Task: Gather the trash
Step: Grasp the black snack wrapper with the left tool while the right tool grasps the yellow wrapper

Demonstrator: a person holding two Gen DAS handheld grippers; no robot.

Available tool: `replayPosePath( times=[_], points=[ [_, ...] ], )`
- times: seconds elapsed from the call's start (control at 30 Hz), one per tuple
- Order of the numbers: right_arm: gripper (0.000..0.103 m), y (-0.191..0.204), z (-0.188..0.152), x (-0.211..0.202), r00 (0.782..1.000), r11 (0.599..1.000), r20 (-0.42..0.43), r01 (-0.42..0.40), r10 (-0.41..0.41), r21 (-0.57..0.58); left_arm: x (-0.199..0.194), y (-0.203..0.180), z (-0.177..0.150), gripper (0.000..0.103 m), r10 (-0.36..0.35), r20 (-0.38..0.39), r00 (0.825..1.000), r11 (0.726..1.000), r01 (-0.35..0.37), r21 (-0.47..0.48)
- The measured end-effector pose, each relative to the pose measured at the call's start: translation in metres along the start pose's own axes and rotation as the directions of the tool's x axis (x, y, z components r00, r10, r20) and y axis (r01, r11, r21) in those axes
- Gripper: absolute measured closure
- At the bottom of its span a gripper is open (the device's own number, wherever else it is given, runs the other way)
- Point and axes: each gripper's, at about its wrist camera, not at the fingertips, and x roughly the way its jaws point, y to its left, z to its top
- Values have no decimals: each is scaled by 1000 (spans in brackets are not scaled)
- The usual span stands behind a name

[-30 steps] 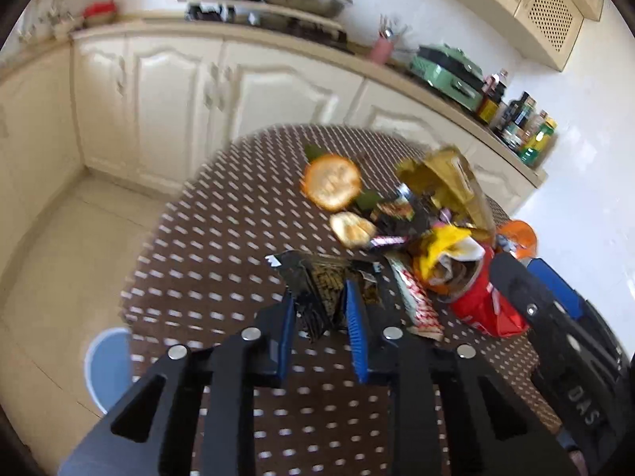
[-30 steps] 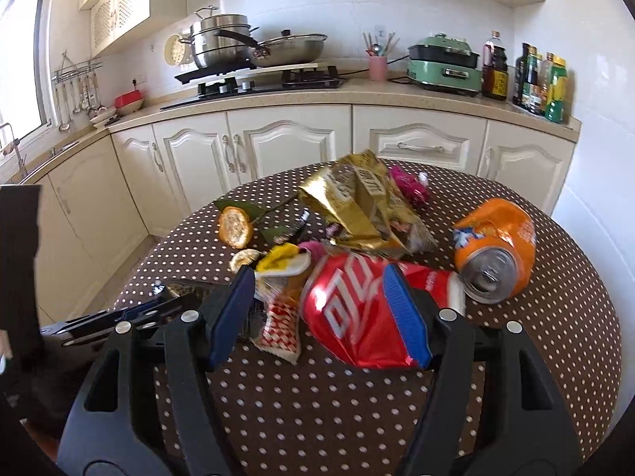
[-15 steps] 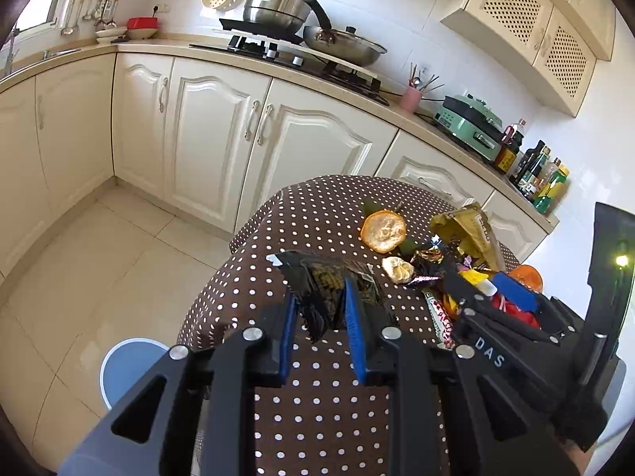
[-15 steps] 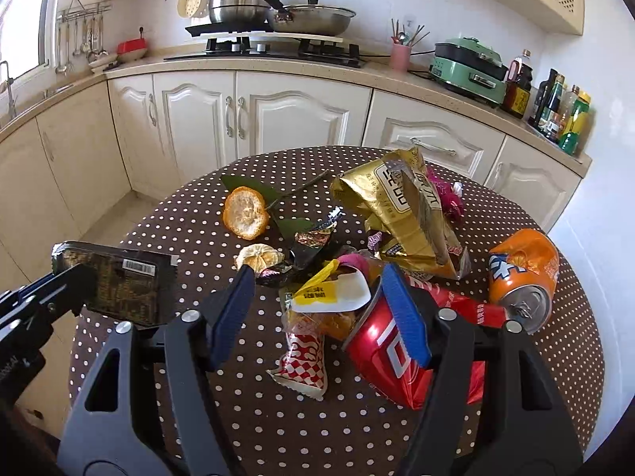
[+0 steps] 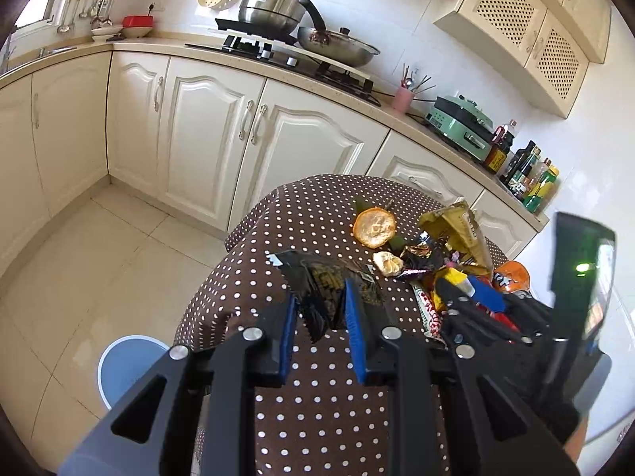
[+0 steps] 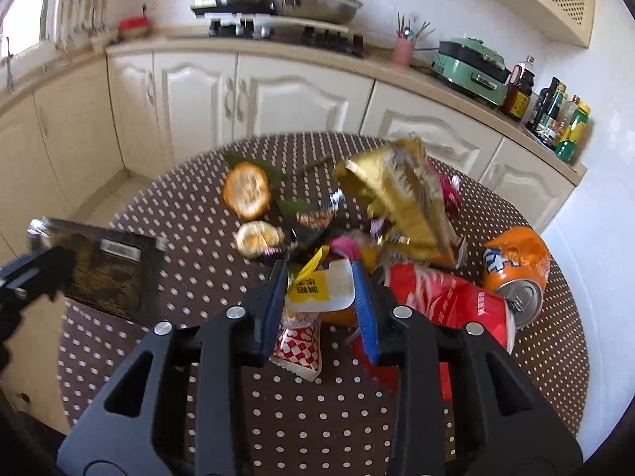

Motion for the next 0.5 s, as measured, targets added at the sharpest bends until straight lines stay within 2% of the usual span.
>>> replayPosePath(
  times=[0.03,0.1,0.2,0.37,0.5],
  points=[
    [70,-3,-1,5,1000,1000,-7,-21,21,24,0,1,0,80,1,1,1000,1000,-1,-2],
    [83,-8,-4,7,999,998,-10,-33,34,57,-2,3,0,80,2,4,1000,1000,-2,-5],
    [92,-21,-4,-13,997,993,73,-38,30,113,-4,3,0,80,-3,13,1000,1000,3,-5],
    [95,-31,-6,-46,982,983,181,-80,49,167,-16,3,1,80,-19,50,999,1000,20,-19],
    [95,-26,-5,-79,956,977,281,-138,87,165,-31,6,1,81,-14,91,996,999,17,-35]
  ],
)
